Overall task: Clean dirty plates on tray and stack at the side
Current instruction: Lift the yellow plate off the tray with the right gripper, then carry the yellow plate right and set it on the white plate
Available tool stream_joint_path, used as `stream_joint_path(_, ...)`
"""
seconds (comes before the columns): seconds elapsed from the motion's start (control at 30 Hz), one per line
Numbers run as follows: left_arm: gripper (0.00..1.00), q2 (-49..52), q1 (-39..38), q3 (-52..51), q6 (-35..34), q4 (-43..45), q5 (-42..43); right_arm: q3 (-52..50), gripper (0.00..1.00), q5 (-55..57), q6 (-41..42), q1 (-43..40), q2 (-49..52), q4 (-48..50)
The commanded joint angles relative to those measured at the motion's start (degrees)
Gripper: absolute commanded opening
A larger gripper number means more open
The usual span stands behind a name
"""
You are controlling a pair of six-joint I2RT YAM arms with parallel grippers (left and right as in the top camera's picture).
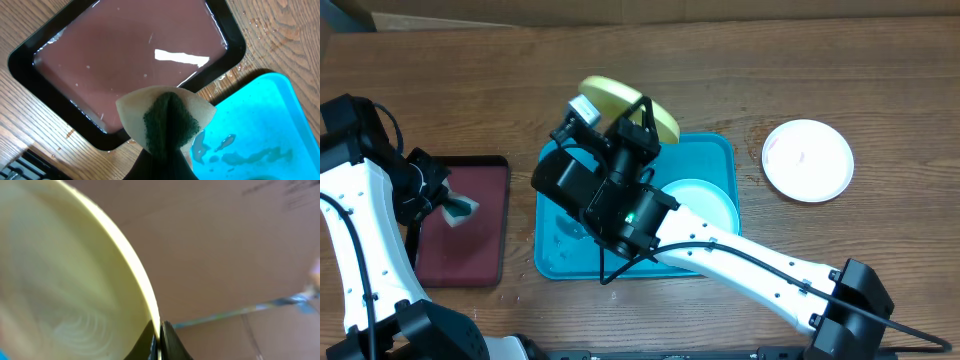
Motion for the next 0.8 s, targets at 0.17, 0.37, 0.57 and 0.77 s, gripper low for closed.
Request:
stream_joint_path(0.17,0.04,0.1,0.0,-0.3,1.4,-0.3,0.5,1.7,0.04,-25.3,28.8,-7.4,-2.6,-22.8)
stream_joint_path(0.37,0.04,0.1,0.0,-0.3,2.0,0.2,0.5,2.3,0.04,-22.5,29.8,-10.4,-5.3,-25.2)
stream_joint_path(0.57,0.04,0.1,0.0,-0.3,2.4,0.2,1.2,2.3,0.04,-27.3,51.6,-19.6,-12.5,-27.8)
stream_joint_path(0.77,0.04,0.1,0.0,-0.7,3.1,-0.1,1.9,2.3,0.04,-61.7,54.3,-44.6,-17.3,-28.6)
